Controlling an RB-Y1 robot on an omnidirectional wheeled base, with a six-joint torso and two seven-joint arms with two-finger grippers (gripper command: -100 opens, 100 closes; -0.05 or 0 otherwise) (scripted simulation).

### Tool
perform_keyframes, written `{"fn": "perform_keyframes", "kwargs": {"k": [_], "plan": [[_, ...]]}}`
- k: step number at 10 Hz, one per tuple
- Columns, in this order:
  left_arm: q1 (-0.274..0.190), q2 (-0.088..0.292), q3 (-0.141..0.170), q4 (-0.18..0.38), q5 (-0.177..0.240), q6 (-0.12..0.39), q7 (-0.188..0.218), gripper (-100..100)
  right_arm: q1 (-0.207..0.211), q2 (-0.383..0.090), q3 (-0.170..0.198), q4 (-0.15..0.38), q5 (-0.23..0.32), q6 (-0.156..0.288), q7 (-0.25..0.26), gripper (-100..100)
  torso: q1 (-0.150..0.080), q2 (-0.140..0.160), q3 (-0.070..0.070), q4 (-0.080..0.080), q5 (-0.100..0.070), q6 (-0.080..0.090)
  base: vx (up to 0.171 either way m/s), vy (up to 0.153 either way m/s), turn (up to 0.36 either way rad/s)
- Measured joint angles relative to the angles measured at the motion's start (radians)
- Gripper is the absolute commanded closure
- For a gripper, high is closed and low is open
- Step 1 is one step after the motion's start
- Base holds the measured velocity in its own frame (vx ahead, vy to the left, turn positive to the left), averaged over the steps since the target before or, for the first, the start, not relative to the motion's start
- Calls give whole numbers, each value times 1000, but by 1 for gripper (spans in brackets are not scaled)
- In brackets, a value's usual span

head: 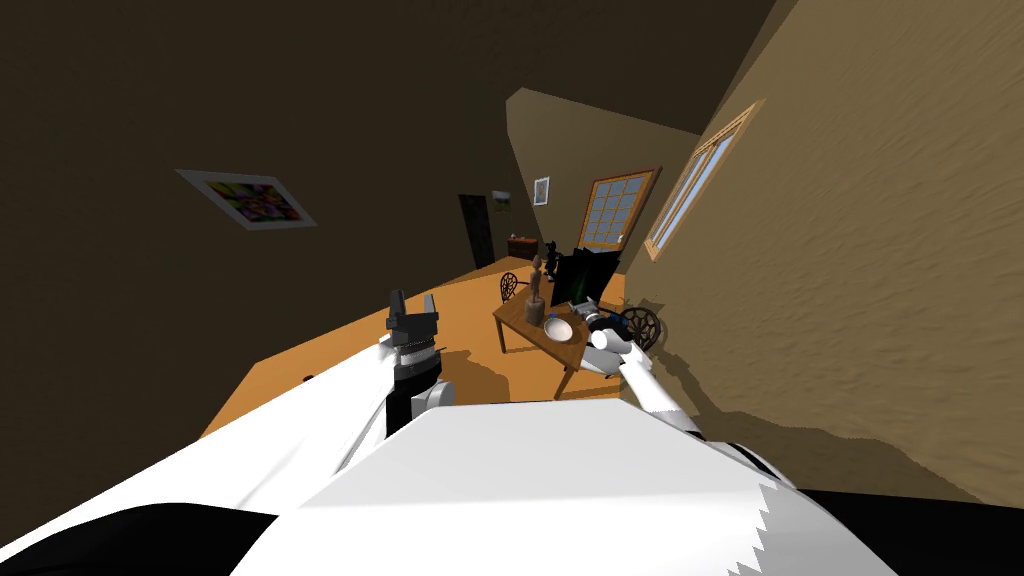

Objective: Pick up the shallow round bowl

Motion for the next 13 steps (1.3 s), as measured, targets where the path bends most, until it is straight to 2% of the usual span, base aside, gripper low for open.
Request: {"fn": "perform_keyframes", "kwargs": {"k": [2,3,4,6,9,10,13], "plan": [[0,0,0,0,0,0,0,0,-38,-6,-5,66,-30,42,-43,-100,0,0,0,0,0,0,5,-7,-5],[0,0,0,0,0,0,0,0,-49,4,-21,81,-30,77,-61,-100,0,0,0,0,0,0,0,0,0],[0,0,0,0,0,0,0,0,-55,-2,-19,100,-36,86,-69,-100,0,0,0,0,0,0,6,-3,-9],[0,0,0,0,0,0,0,0,-82,-32,-1,170,-90,101,-111,-100,0,0,0,0,0,0,10,-4,-5],[0,0,0,0,0,0,0,0,-135,-41,-14,257,-134,174,-180,-100,0,-1,-1,0,0,0,16,-5,-2],[0,0,0,0,0,0,0,0,-139,-35,-23,273,-131,199,-200,-100,0,-1,-1,0,0,0,8,-3,-2],[0,0,0,0,0,0,0,0,-181,-45,-18,367,-168,230,-235,-100,0,-1,-1,0,0,0,18,-4,-4]]}}
